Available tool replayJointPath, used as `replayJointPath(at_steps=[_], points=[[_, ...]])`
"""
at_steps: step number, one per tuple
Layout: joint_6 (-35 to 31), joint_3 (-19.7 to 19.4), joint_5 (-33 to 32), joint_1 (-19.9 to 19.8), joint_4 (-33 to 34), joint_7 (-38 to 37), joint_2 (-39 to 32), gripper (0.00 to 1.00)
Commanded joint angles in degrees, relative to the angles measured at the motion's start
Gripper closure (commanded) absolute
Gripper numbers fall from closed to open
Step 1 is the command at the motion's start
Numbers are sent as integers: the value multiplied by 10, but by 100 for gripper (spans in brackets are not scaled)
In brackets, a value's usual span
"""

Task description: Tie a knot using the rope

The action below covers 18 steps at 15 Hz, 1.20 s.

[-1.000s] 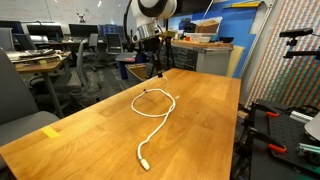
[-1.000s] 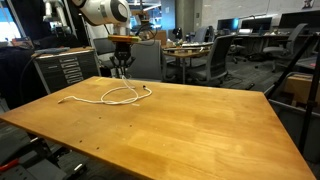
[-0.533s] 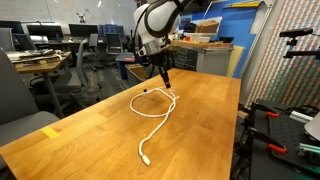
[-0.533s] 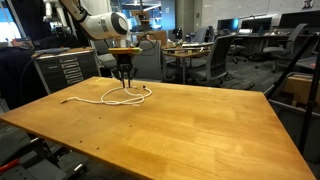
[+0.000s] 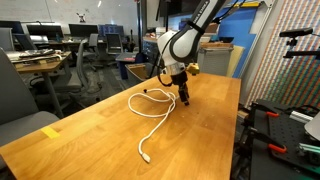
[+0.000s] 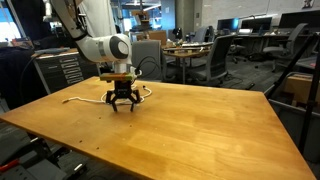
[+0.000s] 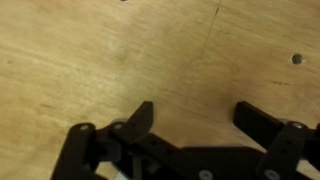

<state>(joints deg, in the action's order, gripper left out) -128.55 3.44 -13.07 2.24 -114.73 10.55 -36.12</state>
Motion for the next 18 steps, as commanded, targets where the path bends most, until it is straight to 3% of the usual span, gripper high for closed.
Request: replayJointPath(at_steps=[1, 5, 6, 11, 16, 17, 18], points=[[-95, -11, 7, -1, -140, -47, 68, 0], [-205, -39, -2, -8, -259, -75, 134, 0], [-151, -30, 3, 3, -175, -57, 74, 0], [-212, -33, 51, -33, -273, -51, 221, 0], [-183, -38, 150, -58, -262, -53, 344, 0], [-207, -46, 137, -50, -251, -83, 342, 0], [-196, -45, 127, -49, -242, -62, 302, 0]])
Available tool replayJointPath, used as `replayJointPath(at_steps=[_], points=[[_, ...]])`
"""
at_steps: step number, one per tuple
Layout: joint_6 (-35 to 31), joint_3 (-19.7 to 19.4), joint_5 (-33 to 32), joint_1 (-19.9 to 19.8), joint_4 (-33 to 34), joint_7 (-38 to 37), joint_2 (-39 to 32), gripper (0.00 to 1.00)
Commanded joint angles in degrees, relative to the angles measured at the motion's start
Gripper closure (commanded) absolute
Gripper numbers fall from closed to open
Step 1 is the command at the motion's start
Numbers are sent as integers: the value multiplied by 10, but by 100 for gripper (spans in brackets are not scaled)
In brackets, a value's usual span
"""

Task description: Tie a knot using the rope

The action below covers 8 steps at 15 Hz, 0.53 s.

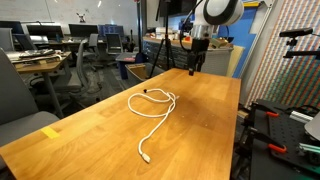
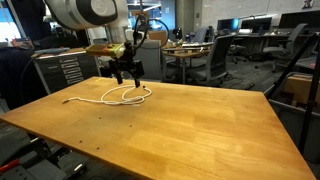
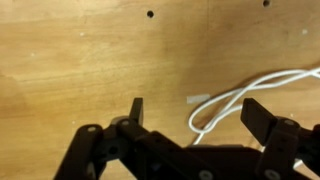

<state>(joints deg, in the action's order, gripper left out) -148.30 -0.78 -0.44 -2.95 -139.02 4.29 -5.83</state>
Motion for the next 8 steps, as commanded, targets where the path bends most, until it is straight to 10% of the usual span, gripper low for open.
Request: replayJointPath(at_steps=[1, 5, 8], points=[[2, -6, 0, 3, 1, -7, 19, 0], [15, 2, -35, 19, 3, -83, -2, 0], [-49, -6, -175, 57, 14, -197, -41, 0]])
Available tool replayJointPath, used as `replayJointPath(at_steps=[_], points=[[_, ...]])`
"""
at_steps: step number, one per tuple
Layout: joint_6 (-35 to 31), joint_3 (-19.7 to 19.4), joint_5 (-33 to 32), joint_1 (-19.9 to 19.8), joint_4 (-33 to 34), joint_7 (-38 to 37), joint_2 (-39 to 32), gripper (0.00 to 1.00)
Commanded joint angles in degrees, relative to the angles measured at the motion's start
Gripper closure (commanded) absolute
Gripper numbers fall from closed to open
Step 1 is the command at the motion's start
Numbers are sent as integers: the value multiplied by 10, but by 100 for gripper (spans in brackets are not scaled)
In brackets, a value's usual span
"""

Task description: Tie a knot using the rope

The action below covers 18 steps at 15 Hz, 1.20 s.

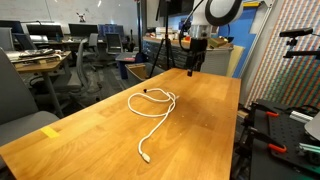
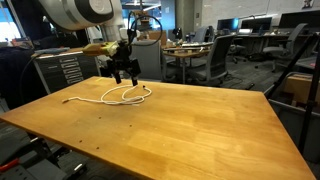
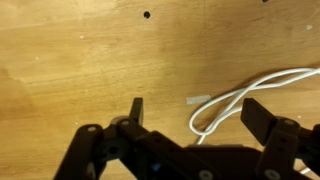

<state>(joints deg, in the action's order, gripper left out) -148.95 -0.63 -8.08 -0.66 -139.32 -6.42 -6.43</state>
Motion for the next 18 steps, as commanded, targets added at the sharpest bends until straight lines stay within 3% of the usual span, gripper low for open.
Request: replayJointPath(at_steps=[1, 5, 7, 10, 18], points=[[-36, -11, -131, 46, 44, -105, -57, 0], [12, -6, -131, 68, 178, -62, -153, 0], [53, 11, -89, 52, 242, 16, -197, 0], [108, 7, -83, 49, 343, 88, -264, 0], [184, 5, -77, 50, 591, 160, -427, 0]])
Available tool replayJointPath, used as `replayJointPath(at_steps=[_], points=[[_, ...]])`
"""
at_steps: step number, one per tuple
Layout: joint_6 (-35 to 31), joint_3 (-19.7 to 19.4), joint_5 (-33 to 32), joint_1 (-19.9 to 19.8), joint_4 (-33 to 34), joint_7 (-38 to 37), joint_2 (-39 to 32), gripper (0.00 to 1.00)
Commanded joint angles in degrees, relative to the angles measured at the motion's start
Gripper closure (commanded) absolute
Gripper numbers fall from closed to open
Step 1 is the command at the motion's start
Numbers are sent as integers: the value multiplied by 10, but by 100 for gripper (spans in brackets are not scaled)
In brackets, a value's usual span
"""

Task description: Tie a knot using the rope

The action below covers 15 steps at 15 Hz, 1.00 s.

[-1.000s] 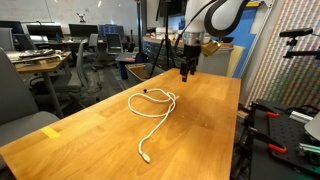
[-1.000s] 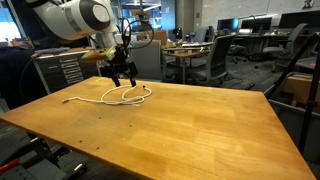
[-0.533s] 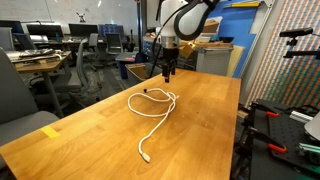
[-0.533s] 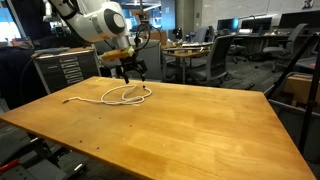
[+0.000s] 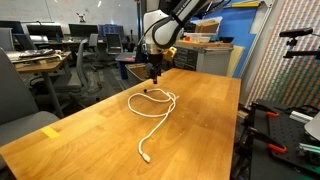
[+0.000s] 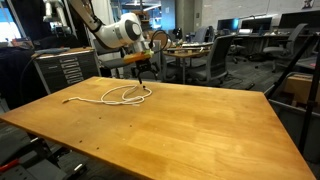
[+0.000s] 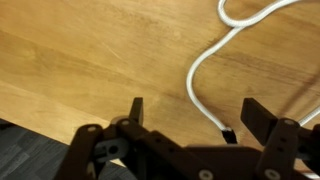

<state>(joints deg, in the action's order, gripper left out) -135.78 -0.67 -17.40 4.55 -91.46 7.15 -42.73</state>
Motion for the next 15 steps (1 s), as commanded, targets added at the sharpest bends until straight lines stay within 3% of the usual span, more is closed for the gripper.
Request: replayJointPath(at_steps=[1, 7, 15], points=[[68, 8, 23, -3, 141, 27, -81, 0], [149, 19, 45, 1, 273, 40, -158, 0], [190, 38, 50, 5, 314, 91, -180, 0]])
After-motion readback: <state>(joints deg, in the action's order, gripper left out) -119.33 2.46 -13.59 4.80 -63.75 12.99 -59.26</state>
